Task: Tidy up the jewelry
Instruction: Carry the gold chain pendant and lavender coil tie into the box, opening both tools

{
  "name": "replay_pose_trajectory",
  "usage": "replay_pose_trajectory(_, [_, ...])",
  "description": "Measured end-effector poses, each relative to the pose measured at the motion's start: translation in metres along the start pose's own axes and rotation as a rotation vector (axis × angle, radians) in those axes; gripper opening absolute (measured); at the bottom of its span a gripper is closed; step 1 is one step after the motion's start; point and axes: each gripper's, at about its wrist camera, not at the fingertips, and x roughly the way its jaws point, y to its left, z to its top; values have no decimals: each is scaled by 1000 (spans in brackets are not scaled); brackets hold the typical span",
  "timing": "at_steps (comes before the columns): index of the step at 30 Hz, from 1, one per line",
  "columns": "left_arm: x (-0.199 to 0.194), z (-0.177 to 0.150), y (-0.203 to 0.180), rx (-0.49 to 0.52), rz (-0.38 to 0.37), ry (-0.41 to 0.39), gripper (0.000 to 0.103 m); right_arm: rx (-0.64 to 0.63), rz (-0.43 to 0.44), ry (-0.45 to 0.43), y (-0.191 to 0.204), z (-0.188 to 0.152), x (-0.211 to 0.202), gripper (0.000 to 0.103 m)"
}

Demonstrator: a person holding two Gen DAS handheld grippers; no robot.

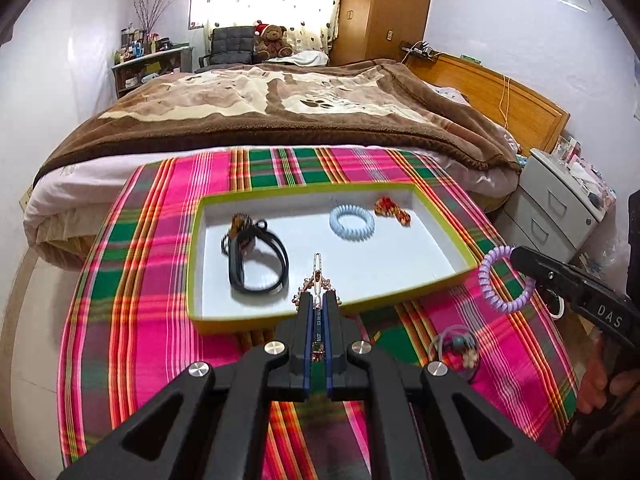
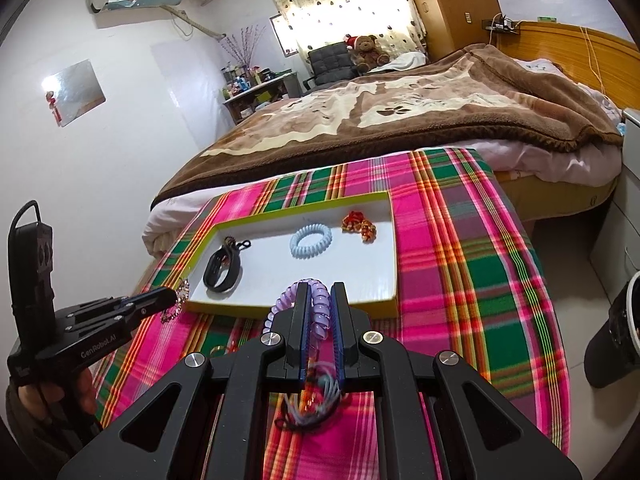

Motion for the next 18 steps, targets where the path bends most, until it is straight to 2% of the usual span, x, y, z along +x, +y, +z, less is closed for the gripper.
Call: replay_pose_trajectory(18, [61, 58, 18, 1, -18, 36, 5, 3, -42, 83, -10, 32, 73, 10])
